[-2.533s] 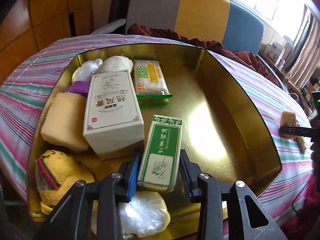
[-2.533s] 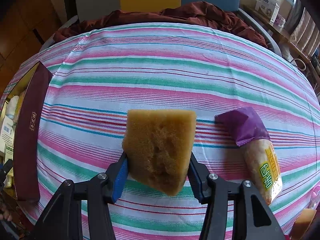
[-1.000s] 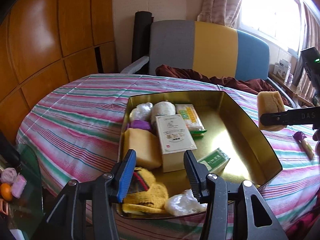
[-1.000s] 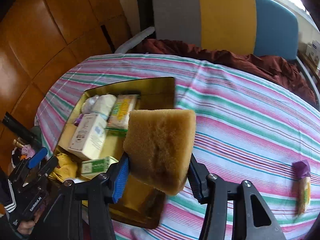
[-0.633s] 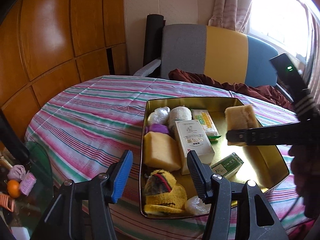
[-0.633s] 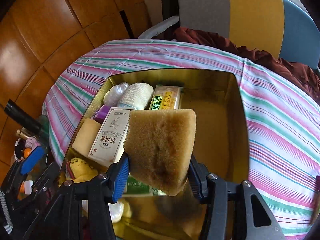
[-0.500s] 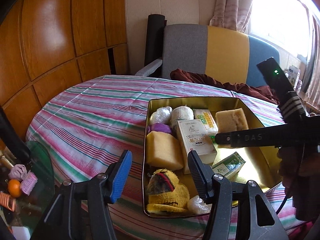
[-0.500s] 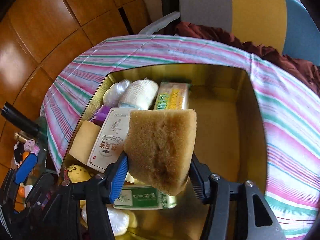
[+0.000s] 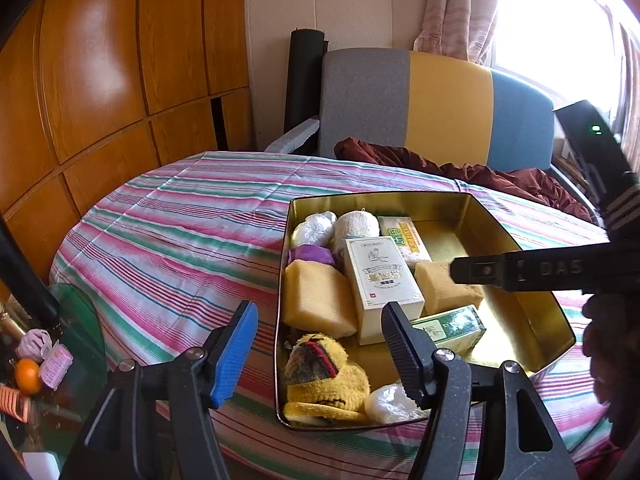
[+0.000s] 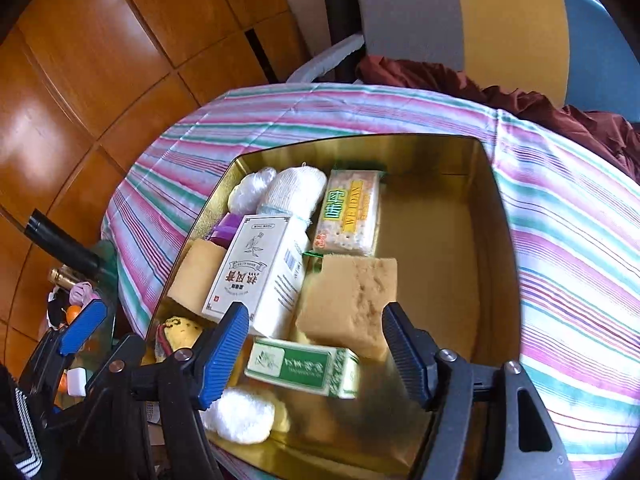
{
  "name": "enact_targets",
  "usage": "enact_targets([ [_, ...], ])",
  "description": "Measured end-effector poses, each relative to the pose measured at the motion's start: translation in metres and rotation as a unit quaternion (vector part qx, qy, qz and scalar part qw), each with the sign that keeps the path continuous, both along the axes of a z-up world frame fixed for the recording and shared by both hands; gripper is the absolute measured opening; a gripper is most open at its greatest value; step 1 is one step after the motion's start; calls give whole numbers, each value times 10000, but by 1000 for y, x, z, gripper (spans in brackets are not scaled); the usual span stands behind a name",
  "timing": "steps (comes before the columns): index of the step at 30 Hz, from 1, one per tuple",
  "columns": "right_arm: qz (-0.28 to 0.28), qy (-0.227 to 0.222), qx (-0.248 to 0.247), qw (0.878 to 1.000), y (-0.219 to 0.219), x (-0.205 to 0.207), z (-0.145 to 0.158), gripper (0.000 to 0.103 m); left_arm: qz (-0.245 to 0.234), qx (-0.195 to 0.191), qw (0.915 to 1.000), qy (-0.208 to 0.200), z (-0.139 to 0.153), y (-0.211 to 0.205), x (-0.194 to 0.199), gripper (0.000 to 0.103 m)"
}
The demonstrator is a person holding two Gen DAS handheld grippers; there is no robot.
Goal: Organize objects
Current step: 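Carry the yellow sponge into the gold tray and open the right gripper, then move both tools back to the purple pouch and cracker pack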
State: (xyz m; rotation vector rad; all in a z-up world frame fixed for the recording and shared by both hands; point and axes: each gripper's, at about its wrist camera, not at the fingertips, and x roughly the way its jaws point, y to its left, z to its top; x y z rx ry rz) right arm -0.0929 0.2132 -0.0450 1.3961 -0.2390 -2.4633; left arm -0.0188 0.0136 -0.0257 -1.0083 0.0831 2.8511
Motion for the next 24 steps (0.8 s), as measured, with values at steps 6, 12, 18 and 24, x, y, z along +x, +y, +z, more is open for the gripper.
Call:
enact_targets([
  [6,-223,154,130,9995,29,21,13,70,-90,-25,9999,41,3,6,4,66],
  [12,-714,214,187,9970,83,40,22,70,-193,-68,9997,91,7,13,6,67],
  [18,-1473,189,278,9885,157,57,26,71,-404,-159,9989,172,12,27,9,68],
  [24,-2331,171,357,9716,236,78,32,71,-680,-252,9971,223,16,49,11,70],
])
